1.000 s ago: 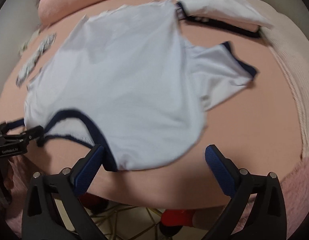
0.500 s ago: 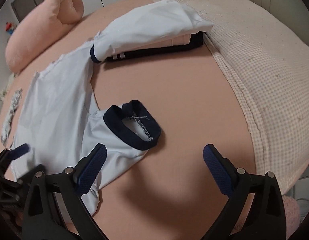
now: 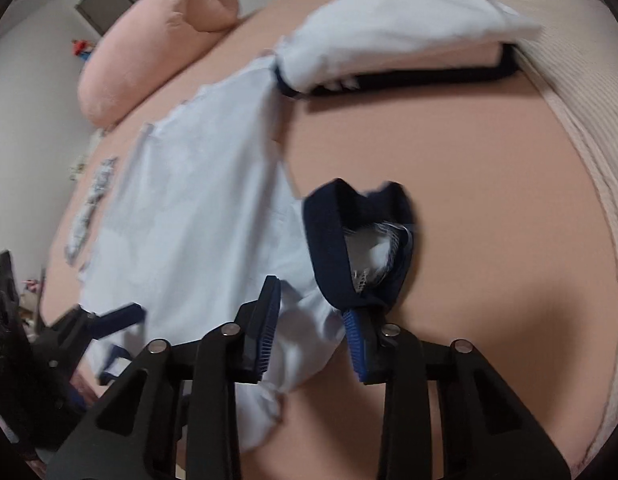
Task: Fold clothes
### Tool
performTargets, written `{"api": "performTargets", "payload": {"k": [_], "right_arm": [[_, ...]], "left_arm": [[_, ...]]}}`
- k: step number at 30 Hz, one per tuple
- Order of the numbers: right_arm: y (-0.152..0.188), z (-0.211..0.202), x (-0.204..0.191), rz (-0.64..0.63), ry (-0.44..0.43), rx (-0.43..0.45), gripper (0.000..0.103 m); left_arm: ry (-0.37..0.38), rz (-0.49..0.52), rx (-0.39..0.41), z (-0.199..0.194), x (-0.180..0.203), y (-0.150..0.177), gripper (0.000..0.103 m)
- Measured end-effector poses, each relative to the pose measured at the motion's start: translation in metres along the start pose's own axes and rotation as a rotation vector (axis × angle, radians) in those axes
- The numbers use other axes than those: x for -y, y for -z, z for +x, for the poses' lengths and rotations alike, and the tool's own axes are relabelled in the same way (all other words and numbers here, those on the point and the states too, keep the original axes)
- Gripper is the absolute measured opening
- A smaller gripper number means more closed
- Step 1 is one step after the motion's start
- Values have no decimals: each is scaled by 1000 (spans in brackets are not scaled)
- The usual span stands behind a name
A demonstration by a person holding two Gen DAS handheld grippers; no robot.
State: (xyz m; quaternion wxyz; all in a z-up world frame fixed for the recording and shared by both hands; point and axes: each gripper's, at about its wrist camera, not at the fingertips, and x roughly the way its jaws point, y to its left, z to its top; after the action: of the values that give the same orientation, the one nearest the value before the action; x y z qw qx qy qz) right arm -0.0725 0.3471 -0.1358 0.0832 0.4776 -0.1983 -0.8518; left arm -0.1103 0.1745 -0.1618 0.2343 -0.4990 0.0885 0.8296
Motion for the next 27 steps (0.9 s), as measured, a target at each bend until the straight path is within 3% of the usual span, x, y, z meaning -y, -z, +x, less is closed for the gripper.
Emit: {"api": "performTargets", "payload": {"k": [2, 4, 8, 13, 14, 18, 20, 21, 22, 24, 27], "right_arm": [[-2, -6, -23, -61, -74, 33, 34], [-1, -5, -48, -131, -133, 35, 58], [20, 11, -78, -214, -225, -54, 59], [32, 0, -63, -132, -311, -69, 61], [34, -2, -60, -124, -285, -53, 61], [37, -4, -26, 6, -21, 40, 63], [37, 2, -12, 72, 19, 23, 63], [37, 4, -11, 80, 27, 9, 63], [38, 5, -12, 71, 35, 1, 63], [40, 10, -22, 20, 37, -20, 63], [48, 15, -35, -42, 20, -58, 67]], "left_arm": [[-6, -35, 12, -7, -17, 1, 103], [-18, -79, 13, -12, -35, 5, 103], [-8, -160, -1, -14, -59, 18, 103], [-30, -163, 13, -14, -63, 24, 103], [-20, -174, 25, -16, -63, 21, 103], [58, -184, 87, -20, -57, 9, 103], [112, -174, 110, -19, -50, 3, 100], [141, -167, 118, -17, -46, -1, 94], [168, -161, 100, -13, -41, -4, 78], [202, -159, 56, -3, -35, -8, 56], [243, -165, 40, 7, -31, -11, 56]]}}
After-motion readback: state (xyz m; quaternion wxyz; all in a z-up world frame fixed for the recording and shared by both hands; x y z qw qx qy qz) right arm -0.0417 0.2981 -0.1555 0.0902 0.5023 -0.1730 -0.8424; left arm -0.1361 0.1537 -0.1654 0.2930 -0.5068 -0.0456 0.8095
